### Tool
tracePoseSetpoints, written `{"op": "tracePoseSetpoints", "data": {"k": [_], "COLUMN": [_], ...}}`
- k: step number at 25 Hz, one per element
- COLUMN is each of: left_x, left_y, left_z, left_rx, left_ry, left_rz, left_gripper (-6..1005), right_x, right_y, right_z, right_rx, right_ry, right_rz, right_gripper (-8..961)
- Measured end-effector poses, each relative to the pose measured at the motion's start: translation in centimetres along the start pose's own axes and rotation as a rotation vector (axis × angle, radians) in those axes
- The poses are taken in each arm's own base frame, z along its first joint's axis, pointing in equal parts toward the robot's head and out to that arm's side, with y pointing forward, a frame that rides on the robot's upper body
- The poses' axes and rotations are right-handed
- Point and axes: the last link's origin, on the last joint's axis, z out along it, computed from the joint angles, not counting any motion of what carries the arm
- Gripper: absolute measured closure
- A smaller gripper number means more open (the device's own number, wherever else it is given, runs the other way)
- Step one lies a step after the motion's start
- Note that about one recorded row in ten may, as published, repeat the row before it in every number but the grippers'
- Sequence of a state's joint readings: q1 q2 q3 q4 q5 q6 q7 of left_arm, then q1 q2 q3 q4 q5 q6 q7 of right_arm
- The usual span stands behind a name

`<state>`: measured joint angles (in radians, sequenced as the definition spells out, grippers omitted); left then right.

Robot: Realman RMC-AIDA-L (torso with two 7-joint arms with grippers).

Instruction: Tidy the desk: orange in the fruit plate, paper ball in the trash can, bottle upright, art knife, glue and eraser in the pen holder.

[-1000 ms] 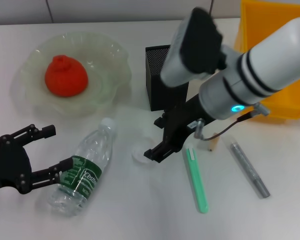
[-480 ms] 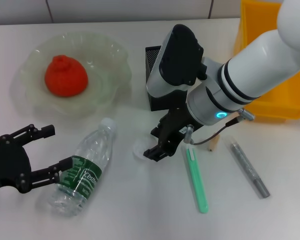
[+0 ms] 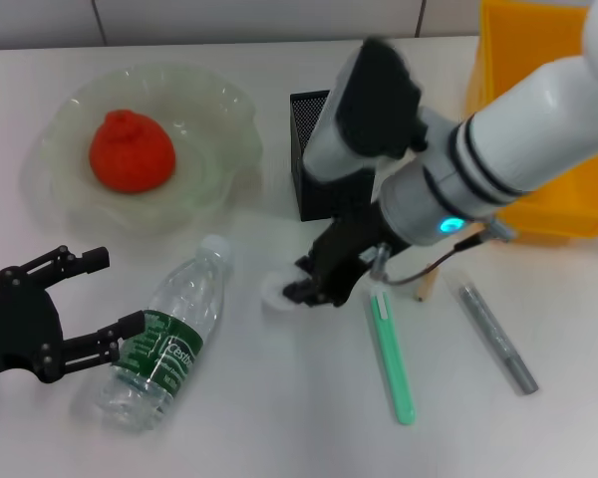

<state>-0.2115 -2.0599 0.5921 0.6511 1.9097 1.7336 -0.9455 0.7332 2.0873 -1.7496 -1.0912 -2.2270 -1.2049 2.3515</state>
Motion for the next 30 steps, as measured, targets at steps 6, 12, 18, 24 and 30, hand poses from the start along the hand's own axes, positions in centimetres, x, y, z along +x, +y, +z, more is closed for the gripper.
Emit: {"op": "tracePoseSetpoints", "data": {"k": [6,12,18,24,30], "left_x": [0.1,0.2,0.2,0.5,1.2], "left_y": [0.1,0.2,0.2,0.1,-0.3], "left_z": [0.0,0.1,0.1,0.5,1.2], "left_rx": [-0.002,-0.009,-0.009,-0.022,-0.05], "left_ry": [0.006,0.015,0.018,0.027,0.033], "left_rz": [0.005,0.011,0.011,-0.01,-0.045], "left_gripper": [164,165,166,167,168], "right_x": [0.0,3.5,10.8,15.1,15.3], "right_y": [-0.8,-3.9,-7.5,-9.8,-10.3], "right_z": [-6.3,-14.5,-19.6,-18.5,-17.3], "right_rx": [0.06,0.279,0.472,0.533,0.529], "right_ry": [-0.158,-0.325,-0.438,-0.487,-0.496], "right_rz": [0.057,0.208,0.442,0.616,0.616], "right_gripper": [660,674,678,610,541]}}
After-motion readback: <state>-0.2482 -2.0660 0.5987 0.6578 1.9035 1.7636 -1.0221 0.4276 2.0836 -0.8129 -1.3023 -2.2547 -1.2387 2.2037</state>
